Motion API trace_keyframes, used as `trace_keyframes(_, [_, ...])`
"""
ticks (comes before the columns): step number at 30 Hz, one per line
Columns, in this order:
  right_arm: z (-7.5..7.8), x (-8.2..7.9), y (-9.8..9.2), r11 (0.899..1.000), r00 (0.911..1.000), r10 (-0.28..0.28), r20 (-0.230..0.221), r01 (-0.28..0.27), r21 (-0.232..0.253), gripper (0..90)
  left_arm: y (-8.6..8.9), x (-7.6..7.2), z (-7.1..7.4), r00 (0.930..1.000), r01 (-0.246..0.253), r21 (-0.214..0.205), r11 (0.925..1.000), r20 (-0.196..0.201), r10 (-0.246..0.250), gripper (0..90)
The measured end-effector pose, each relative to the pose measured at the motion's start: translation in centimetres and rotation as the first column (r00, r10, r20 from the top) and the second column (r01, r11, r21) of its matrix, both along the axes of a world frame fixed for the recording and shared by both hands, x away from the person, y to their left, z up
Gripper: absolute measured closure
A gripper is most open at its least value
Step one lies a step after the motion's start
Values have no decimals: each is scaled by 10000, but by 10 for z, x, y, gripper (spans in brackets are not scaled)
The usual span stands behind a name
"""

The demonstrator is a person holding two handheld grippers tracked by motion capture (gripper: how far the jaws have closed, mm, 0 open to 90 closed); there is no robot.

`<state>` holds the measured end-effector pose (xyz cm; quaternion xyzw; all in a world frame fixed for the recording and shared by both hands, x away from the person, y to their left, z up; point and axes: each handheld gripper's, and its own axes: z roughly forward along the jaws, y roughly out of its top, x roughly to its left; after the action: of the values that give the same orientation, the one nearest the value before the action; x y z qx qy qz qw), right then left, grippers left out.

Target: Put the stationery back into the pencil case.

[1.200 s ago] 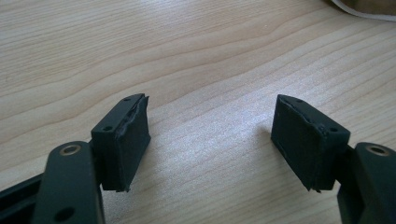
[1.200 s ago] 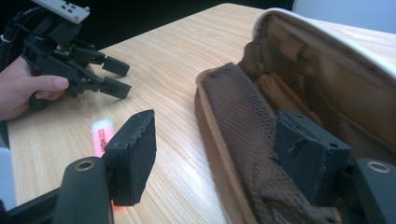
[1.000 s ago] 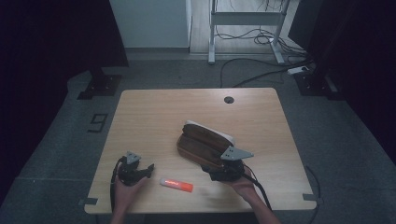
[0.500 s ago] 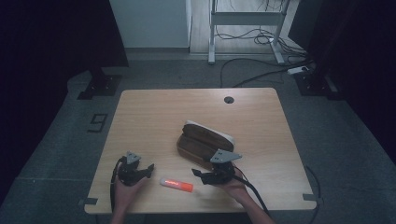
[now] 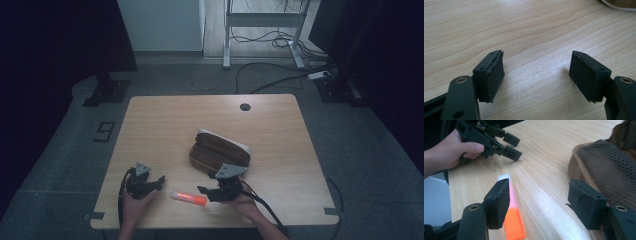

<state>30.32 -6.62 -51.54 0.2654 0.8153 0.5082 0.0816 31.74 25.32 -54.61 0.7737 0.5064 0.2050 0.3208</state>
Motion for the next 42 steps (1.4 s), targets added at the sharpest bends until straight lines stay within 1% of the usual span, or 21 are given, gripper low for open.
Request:
trace_keyframes(9, [-6,-2,12,9995,9995,296,-75,-297,-143,353,0,0,0,10000,1,-2,10000,-1,-1,274])
trace_keyframes(16, [-7,-2,19,9989,9991,414,-83,-415,-215,361,0,0,0,10000,-1,-5,10000,-1,1,273])
trace_keyframes(20, [-8,-1,24,9988,9989,453,-156,-456,-179,363,0,0,0,10000,0,-3,10000,0,0,273])
trace_keyframes(26, [-12,-1,31,9977,9978,601,-264,-609,-298,364,0,0,0,10000,3,-4,10000,-1,-3,274])
trace_keyframes(36, [-19,-2,39,9954,9963,741,-427,-765,-571,367,0,0,0,10000,-3,-6,10000,1,3,273])
trace_keyframes(38, [-22,-4,43,9931,9956,833,-438,-866,-791,372,0,0,0,10000,-3,-5,10000,2,3,273])
trace_keyframes(42, [-25,-5,46,9910,9947,884,-532,-932,-958,381,0,0,0,10000,1,-3,10000,-1,-1,273])
